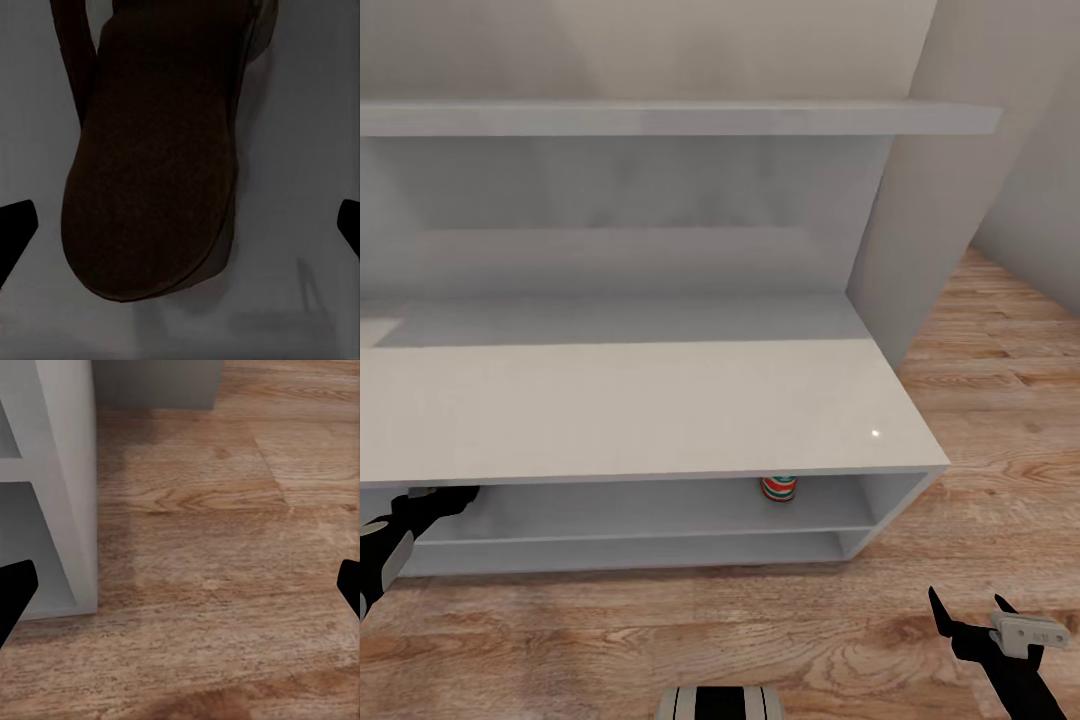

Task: Pick up the two gym shoes and the two sandals from the corridor floor and place them onto the hallstand (shoe rack) in the corridor, making sure they are on the rack and not on the floor. Arrange them so the two gym shoes are next to each other and the two sandals are next to each other.

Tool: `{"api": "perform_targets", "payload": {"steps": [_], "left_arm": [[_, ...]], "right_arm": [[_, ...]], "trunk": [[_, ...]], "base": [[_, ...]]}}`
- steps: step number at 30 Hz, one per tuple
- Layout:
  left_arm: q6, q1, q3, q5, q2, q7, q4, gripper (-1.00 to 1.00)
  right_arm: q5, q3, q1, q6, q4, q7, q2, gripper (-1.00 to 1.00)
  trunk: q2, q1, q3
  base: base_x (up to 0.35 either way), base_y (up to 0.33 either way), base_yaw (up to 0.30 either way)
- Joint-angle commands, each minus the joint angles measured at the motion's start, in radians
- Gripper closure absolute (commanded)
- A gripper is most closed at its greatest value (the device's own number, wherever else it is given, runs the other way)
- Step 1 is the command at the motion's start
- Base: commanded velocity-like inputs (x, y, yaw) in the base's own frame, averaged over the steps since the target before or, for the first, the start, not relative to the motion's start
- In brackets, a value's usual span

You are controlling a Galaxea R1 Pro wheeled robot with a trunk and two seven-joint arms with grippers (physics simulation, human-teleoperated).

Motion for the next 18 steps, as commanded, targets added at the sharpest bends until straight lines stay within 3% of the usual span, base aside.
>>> {"api": "perform_targets", "payload": {"steps": [1, 18], "left_arm": [[0.000, 0.000, 0.000, 0.000, 0.000, 0.000, 0.000, -1.00], [0.000, 0.000, 0.000, 0.000, 0.001, 0.000, 0.000, -1.00]], "right_arm": [[0.000, 0.000, 0.000, 0.000, 0.000, 0.000, 0.000, -1.00], [0.000, 0.001, 0.000, 0.000, 0.000, 0.000, 0.000, -1.00]], "trunk": [[0.000, 0.000, 0.000], [0.000, 0.000, 0.000]], "base": [[0.000, 0.000, 0.000], [0.000, 0.000, 0.000]]}}
